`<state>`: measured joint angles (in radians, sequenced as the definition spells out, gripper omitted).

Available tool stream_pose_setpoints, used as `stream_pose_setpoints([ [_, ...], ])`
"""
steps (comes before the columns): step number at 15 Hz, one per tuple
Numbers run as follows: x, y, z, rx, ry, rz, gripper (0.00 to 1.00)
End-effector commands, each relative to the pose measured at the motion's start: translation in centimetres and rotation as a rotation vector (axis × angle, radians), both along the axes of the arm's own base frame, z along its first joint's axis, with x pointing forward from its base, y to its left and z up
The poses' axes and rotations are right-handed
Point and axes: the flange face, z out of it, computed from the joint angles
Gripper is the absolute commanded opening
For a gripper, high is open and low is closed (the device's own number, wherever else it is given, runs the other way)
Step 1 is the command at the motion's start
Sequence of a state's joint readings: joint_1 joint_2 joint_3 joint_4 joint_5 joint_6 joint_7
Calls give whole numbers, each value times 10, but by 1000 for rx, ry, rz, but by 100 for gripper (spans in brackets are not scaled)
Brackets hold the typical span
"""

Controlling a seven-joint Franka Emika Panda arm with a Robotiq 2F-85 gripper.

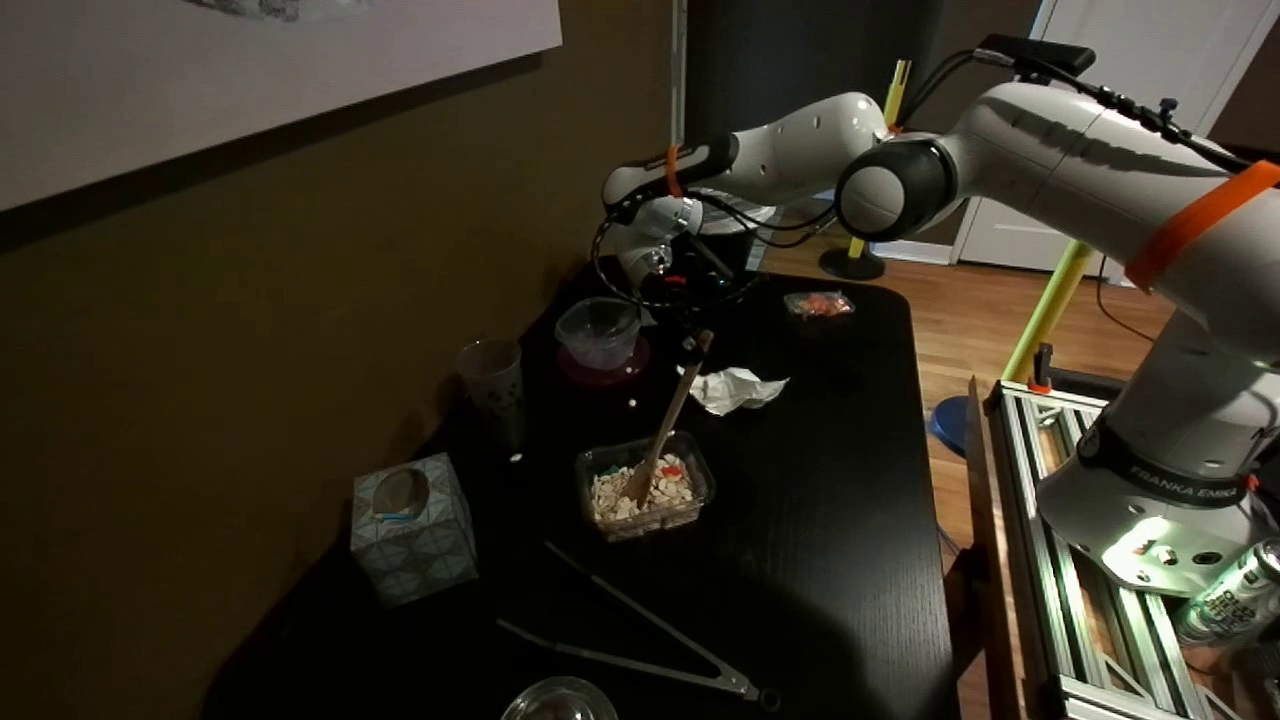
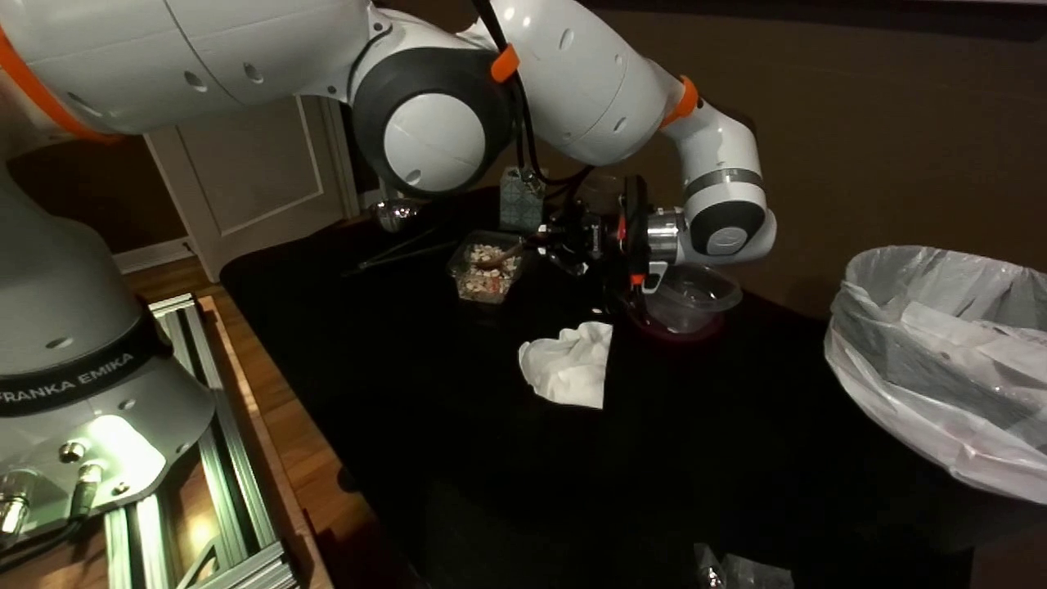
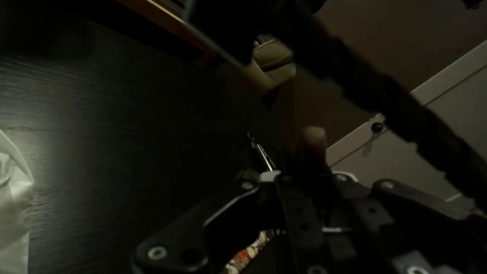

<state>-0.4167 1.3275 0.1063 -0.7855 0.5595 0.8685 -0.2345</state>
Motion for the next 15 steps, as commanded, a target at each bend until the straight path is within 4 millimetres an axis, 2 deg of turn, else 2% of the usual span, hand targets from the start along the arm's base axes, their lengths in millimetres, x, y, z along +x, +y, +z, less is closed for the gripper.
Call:
stream_pose_setpoints([
  [1, 10, 8, -3, 0, -26, -4, 3],
  [8, 29, 35, 11, -58, -90, 36, 3],
  [11, 30, 52, 24, 2, -92, 78, 3],
  [12, 29, 45, 18, -30, -87, 56, 3],
  [13, 30, 49, 20, -29, -89, 62, 13],
  [14, 30, 51, 20, -29, -89, 64, 13],
  [15, 30, 50, 20, -29, -89, 64, 3],
])
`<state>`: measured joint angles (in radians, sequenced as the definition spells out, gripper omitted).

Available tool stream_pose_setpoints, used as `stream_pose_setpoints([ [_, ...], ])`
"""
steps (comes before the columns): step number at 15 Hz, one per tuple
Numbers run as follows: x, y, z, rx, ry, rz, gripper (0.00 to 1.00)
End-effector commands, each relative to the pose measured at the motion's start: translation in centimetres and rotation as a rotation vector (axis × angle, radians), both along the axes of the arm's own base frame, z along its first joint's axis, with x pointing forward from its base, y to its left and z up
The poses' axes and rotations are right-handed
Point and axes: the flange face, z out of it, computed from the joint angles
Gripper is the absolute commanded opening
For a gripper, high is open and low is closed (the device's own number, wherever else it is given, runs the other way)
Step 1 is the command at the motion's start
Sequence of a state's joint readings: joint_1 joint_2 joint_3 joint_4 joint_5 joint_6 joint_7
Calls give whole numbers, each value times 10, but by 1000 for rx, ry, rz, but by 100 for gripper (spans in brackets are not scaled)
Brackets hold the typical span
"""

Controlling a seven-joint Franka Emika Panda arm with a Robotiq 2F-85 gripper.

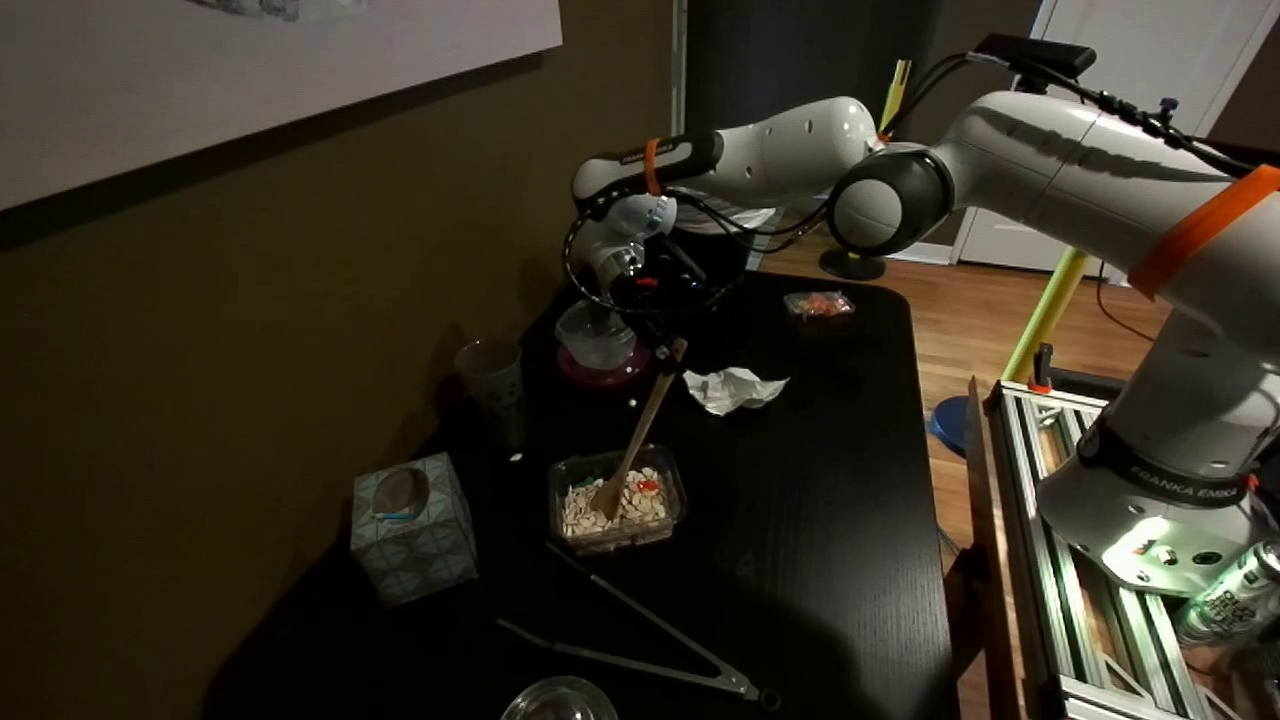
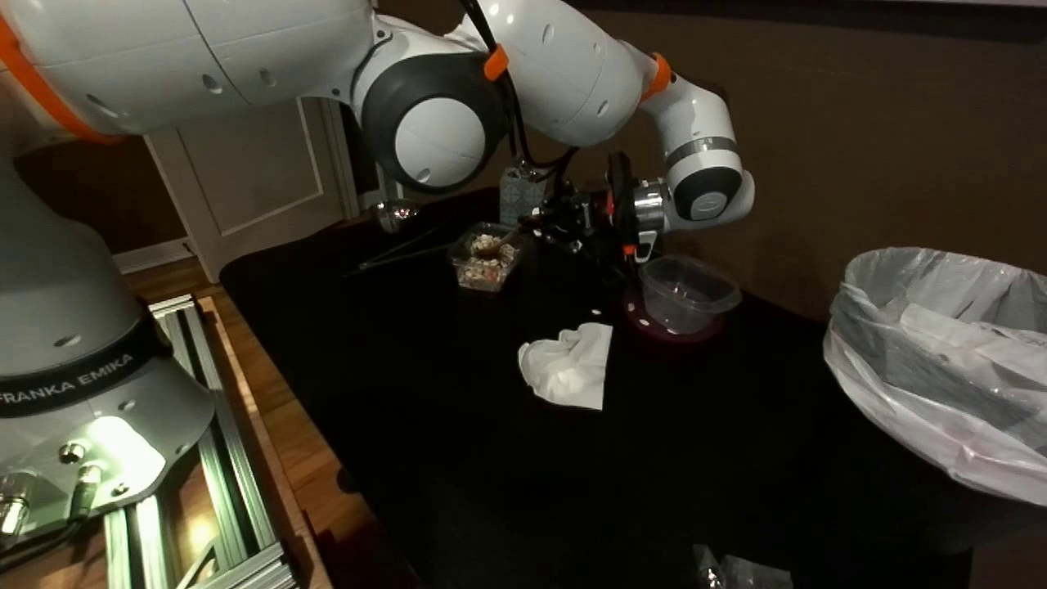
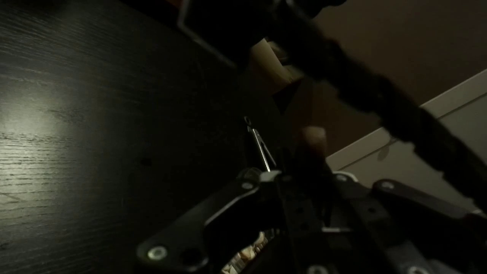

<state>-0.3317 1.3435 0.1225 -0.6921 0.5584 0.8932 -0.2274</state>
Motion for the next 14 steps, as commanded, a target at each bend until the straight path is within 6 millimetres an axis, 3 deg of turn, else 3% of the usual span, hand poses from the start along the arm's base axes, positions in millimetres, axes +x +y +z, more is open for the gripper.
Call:
stream_pose_setpoints([
  [1, 2, 0, -1, 6, -18, -10, 3],
  [8, 14, 14, -7, -26, -88, -16, 3],
  [14, 10, 33, -10, 43, -91, 38, 3],
])
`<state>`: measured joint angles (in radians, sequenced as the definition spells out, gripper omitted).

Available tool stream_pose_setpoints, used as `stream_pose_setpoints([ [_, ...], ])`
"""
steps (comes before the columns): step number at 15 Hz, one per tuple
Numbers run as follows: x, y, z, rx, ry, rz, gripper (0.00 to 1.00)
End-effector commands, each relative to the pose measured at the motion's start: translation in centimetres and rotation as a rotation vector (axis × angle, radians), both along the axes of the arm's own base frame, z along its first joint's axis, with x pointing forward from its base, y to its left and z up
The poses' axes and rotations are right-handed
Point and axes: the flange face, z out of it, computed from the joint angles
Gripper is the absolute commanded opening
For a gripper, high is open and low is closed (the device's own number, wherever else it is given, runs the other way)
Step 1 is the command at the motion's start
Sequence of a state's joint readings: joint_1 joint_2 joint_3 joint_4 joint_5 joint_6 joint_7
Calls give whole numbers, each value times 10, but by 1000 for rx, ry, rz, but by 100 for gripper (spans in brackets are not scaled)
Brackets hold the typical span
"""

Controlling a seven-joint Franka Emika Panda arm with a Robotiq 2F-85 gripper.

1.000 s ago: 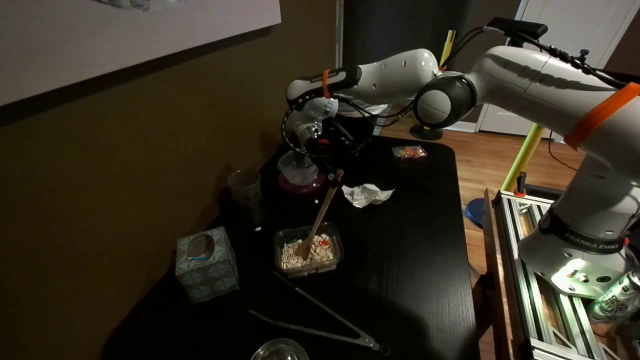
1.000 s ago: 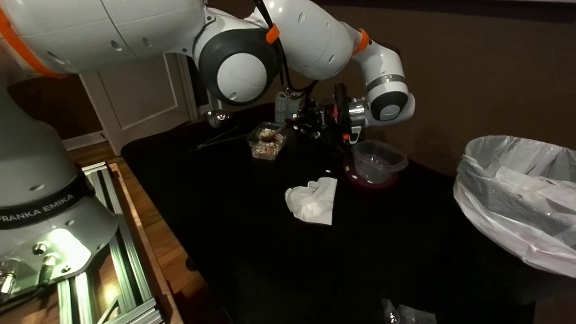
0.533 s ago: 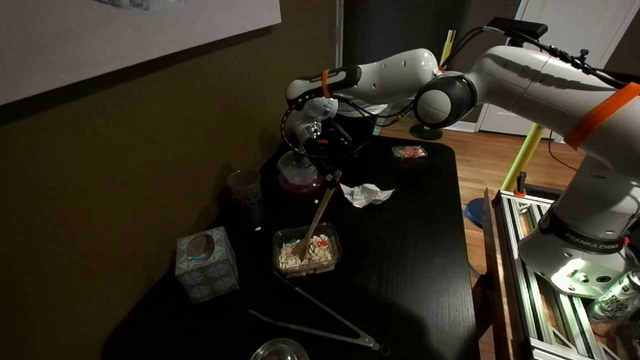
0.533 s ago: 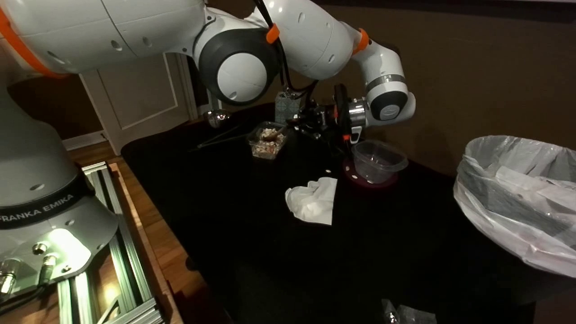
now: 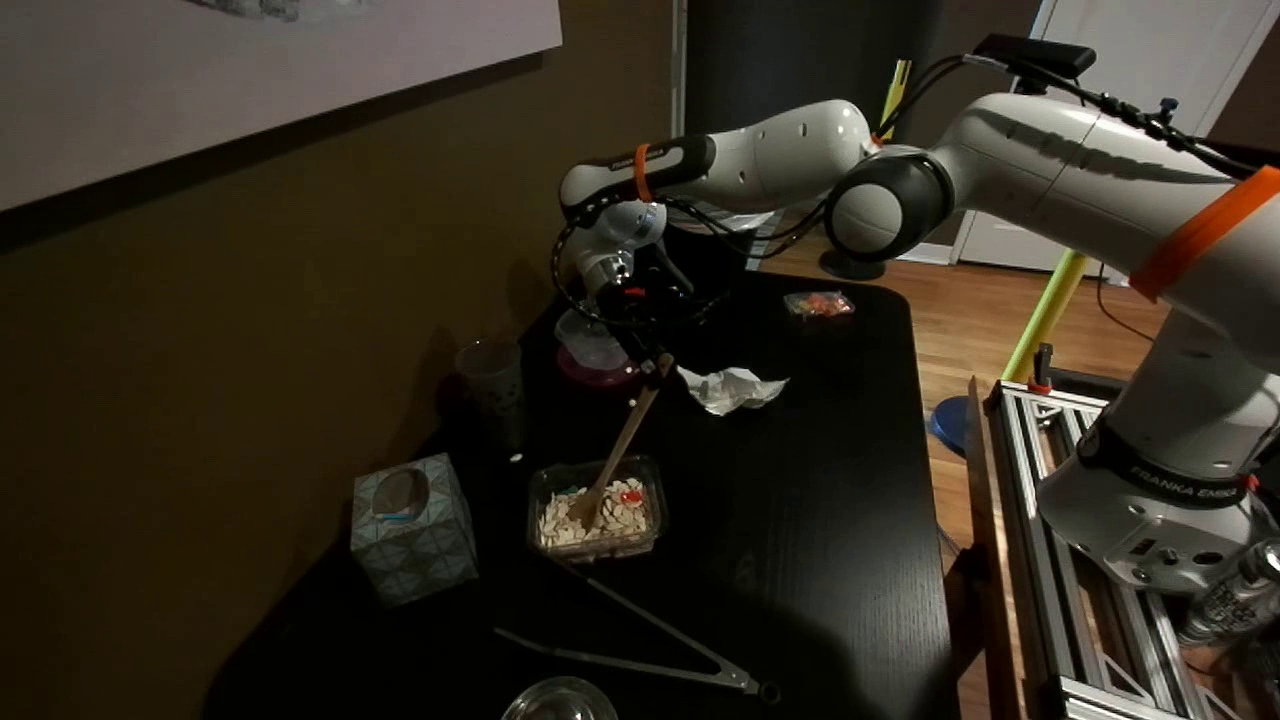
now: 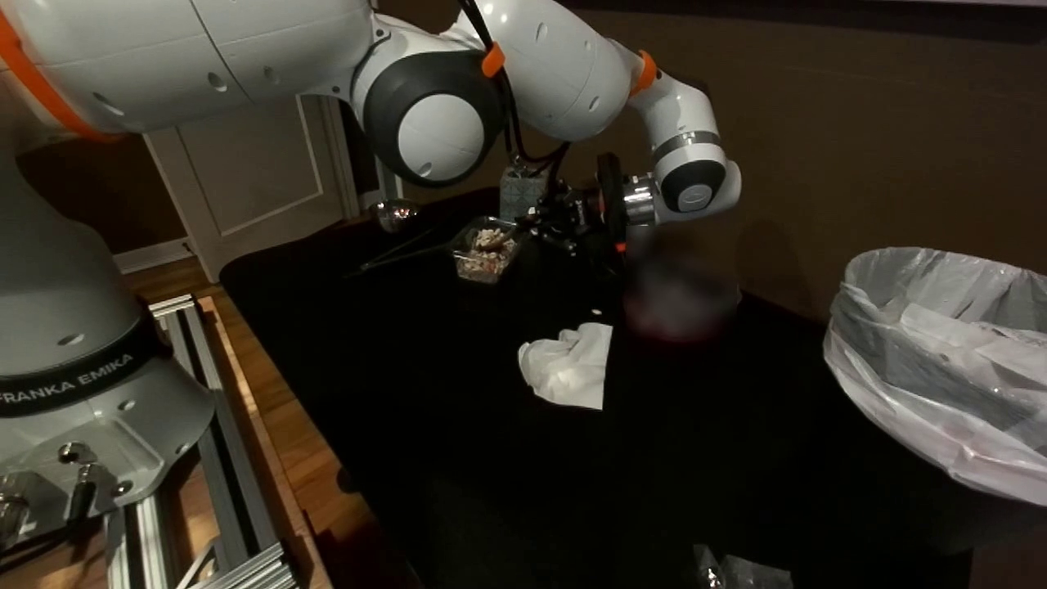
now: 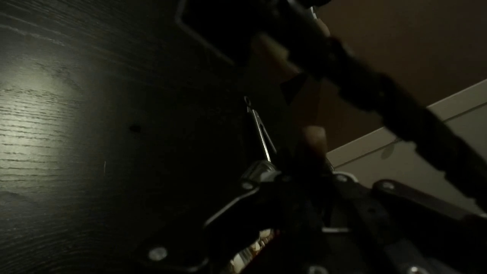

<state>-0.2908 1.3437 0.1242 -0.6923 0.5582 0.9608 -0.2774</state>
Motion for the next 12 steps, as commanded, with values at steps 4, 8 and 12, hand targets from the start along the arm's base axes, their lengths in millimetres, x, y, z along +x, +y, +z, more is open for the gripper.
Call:
stream_pose_setpoints([
  [4, -5, 4, -7, 97, -17, 21, 3],
  [8, -7, -2, -10, 145, -23, 9, 3],
  [12, -12, -7, -13, 198, -13, 4, 3],
])
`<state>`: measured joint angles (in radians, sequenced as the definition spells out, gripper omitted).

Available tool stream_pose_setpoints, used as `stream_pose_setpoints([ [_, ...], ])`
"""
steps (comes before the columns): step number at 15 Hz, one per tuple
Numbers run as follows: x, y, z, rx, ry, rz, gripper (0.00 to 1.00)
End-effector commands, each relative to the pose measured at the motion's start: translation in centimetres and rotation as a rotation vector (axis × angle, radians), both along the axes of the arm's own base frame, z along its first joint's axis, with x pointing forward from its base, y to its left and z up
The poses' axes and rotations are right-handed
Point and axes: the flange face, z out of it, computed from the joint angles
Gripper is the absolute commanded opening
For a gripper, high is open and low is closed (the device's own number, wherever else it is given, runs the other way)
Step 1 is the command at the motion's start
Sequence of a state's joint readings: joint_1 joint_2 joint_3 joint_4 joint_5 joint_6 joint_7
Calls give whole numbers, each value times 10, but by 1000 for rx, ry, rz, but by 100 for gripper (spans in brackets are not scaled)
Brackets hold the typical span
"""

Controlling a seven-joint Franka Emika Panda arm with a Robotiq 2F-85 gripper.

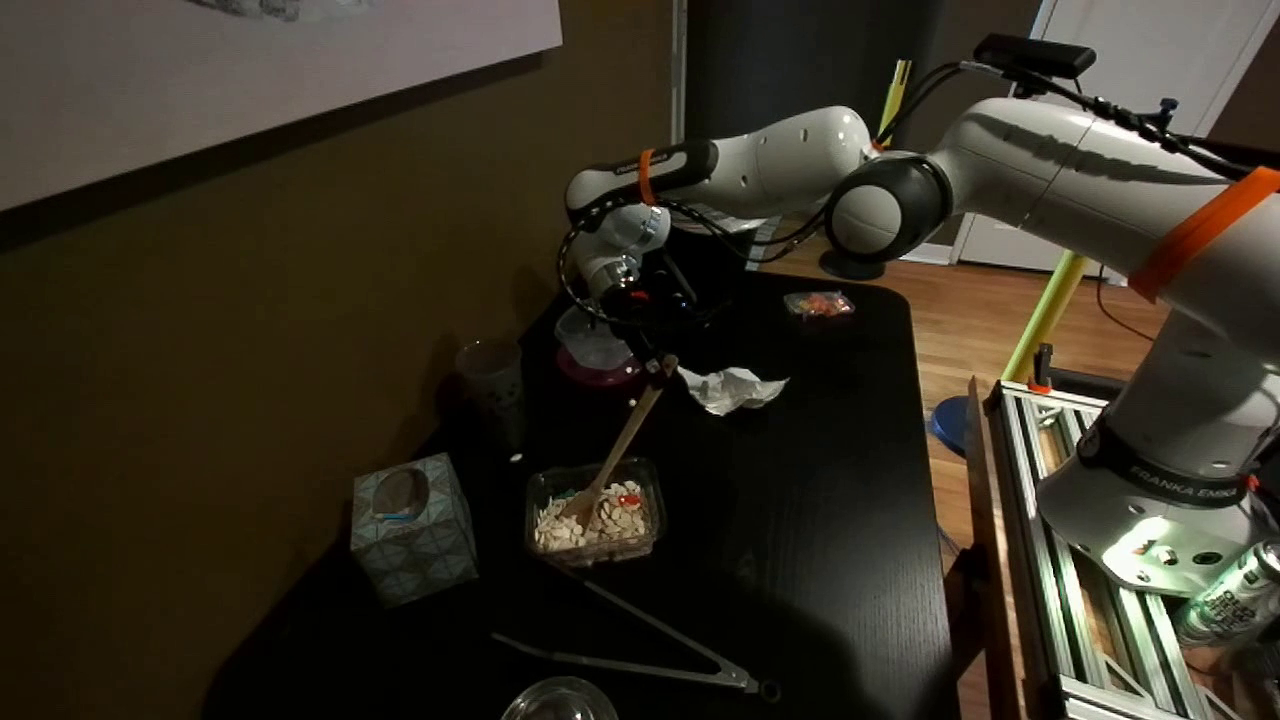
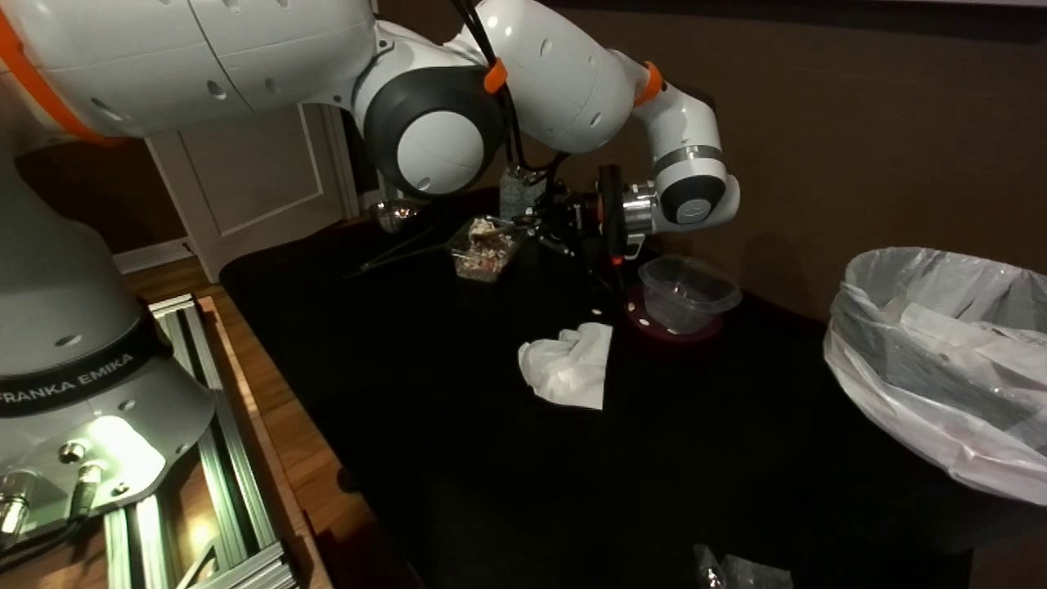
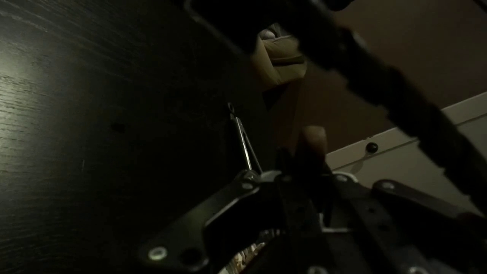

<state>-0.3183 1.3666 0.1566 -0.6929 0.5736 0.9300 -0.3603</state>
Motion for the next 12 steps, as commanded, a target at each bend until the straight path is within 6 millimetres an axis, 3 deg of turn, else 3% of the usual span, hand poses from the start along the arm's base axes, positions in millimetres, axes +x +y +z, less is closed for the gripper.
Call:
stream_pose_setpoints([
  [1, -7, -5, -6, 88, 18, -8, 3],
  [10, -20, -25, -10, 202, 43, -20, 3],
  [12, -24, -21, -12, 238, 39, -20, 3],
])
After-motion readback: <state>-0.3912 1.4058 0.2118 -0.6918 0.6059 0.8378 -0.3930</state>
